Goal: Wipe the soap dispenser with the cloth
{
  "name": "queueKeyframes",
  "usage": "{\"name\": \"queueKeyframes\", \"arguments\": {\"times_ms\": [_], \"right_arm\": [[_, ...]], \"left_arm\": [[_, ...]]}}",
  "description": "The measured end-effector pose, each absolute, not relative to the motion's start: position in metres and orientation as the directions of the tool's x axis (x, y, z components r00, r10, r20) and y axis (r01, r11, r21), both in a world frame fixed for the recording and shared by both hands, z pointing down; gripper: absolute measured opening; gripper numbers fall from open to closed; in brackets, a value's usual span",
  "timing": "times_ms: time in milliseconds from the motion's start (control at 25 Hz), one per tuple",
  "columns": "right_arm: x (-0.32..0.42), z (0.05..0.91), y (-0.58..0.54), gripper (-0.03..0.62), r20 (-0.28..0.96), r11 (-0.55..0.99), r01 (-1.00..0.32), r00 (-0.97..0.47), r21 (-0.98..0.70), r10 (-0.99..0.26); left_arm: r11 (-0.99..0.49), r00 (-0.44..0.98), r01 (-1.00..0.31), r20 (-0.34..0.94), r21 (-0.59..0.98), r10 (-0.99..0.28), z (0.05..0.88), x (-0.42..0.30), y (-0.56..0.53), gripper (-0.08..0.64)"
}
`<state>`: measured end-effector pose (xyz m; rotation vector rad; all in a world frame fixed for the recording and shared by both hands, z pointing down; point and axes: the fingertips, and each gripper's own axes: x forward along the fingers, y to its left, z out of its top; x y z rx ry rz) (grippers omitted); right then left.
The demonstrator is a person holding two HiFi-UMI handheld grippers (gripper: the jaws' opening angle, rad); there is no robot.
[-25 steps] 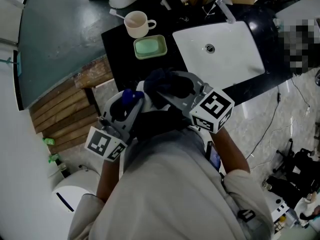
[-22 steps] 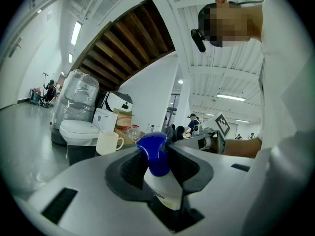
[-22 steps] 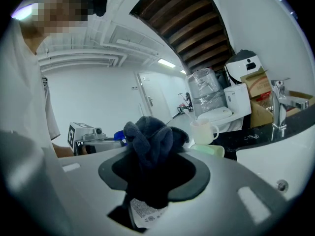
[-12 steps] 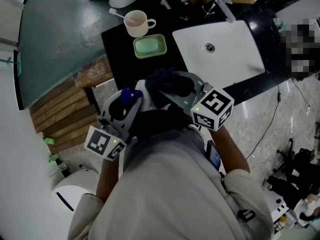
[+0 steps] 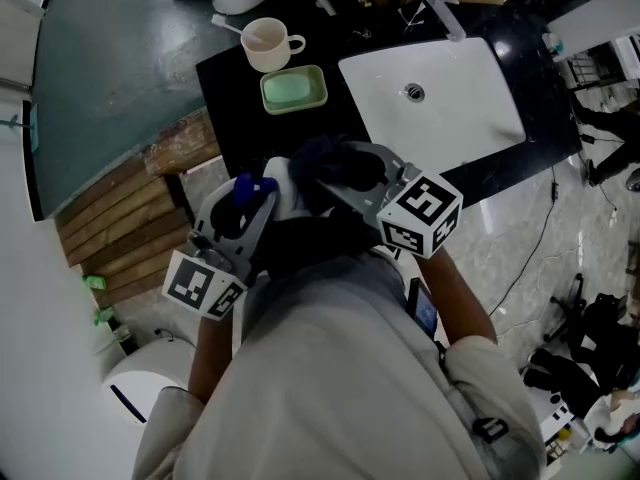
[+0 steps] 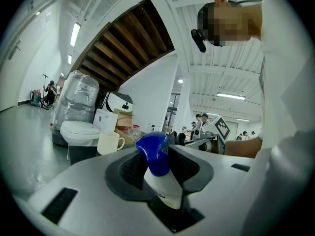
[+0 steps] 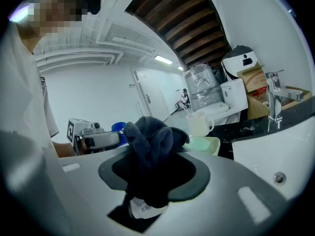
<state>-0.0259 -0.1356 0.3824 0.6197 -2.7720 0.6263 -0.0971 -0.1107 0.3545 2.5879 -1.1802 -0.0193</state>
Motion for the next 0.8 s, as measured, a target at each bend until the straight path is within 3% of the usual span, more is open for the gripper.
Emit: {"name": "queueKeyframes", "arguments": {"times_ms": [800], "right_arm": [[-0.017, 0.399, -0.135, 0.149, 0.353, 0.797, -0.48, -0.865, -0.367, -0.358]], "left_arm": [[-0.616, 0.659, -0.74, 0.107, 0.268, -0.745, 0.356, -0.099, -0.112, 0.129]]}}
